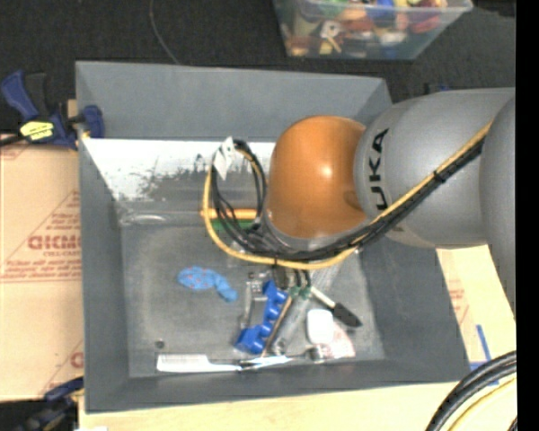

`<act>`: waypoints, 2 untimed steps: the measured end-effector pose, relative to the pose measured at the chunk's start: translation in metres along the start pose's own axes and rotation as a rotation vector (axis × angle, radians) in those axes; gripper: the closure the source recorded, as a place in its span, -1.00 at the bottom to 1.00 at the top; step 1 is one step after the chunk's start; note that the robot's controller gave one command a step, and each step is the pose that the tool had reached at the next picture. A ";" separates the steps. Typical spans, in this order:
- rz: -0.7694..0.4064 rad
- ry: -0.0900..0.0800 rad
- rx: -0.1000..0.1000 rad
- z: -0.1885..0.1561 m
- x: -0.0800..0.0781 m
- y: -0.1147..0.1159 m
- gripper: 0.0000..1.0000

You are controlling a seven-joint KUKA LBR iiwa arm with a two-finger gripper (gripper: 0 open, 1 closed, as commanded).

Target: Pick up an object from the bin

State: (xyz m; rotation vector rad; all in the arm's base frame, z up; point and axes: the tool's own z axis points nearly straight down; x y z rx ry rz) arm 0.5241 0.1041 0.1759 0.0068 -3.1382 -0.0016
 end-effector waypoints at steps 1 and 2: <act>0.004 -0.006 -0.001 -0.003 -0.002 0.000 -1.00; -0.521 -0.011 0.002 0.091 -0.003 -0.046 -1.00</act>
Offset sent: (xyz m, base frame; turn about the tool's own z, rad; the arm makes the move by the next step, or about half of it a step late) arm 0.0010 -0.0524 -0.1059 -0.5921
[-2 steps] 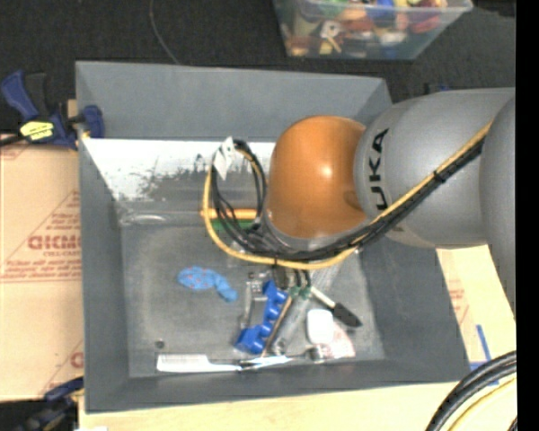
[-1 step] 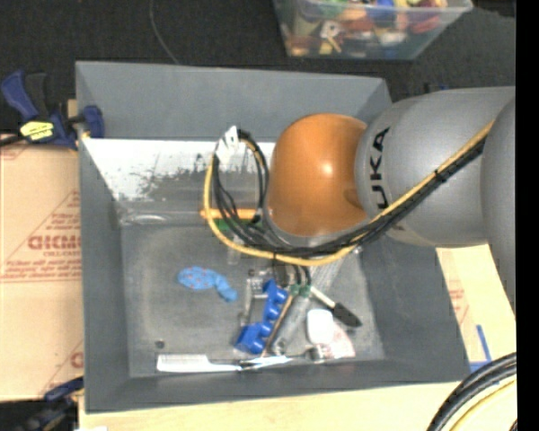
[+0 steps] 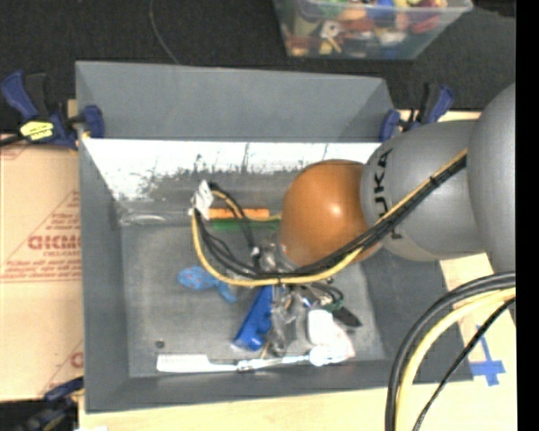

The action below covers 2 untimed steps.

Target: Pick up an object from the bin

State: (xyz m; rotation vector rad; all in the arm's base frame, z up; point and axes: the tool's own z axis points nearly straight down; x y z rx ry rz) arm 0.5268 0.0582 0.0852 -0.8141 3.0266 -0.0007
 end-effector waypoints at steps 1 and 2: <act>0.045 0.000 -0.002 -0.044 -0.009 -0.001 -1.00; -0.279 0.007 -0.006 -0.014 -0.005 0.023 -1.00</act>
Offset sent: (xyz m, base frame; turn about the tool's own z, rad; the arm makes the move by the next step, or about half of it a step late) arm -0.0068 0.0219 0.0148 -0.2792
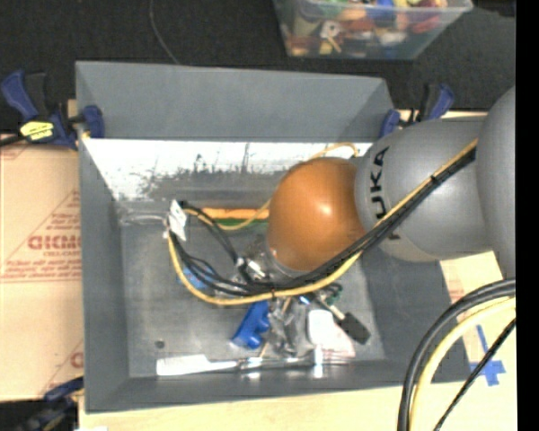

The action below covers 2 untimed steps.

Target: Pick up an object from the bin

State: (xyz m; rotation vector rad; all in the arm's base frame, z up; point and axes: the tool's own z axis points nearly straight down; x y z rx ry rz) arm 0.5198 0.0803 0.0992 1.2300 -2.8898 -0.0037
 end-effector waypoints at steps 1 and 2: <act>-0.033 -0.016 0.013 0.028 -0.015 -0.026 -1.00; -0.194 -0.012 0.008 0.029 -0.015 -0.017 1.00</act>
Offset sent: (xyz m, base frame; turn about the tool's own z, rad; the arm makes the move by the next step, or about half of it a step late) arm 0.0215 -0.0010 -0.0292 -0.1982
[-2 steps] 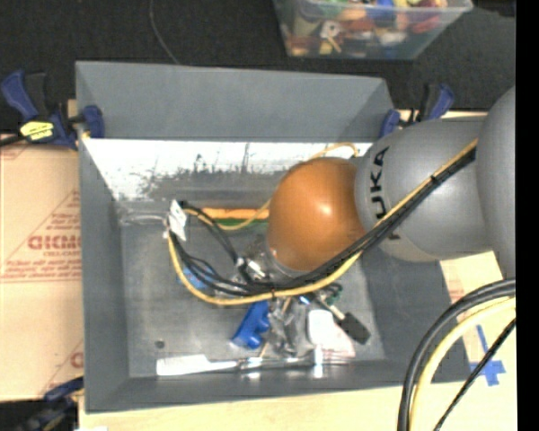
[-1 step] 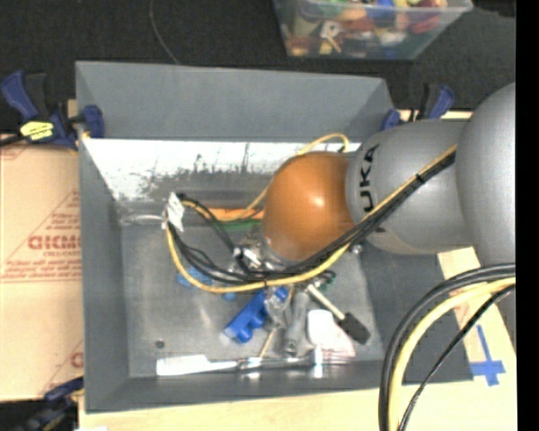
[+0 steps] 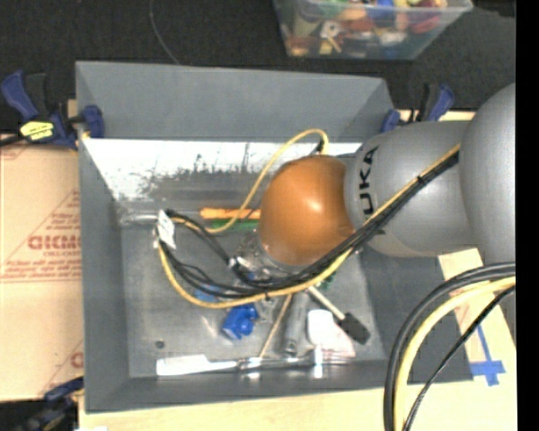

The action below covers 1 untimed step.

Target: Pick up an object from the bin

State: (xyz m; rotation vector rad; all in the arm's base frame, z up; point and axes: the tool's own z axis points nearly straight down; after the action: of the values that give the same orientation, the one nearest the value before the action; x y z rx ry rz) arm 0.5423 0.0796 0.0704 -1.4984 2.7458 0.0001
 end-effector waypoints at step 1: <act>0.001 0.000 0.000 0.000 0.000 0.000 1.00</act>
Offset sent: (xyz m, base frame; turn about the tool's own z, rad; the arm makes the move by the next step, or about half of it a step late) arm 0.0001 -0.0001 0.0133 0.0005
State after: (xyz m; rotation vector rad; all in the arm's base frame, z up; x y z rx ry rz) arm 0.5423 0.0797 0.0703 -1.4976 2.7465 0.0006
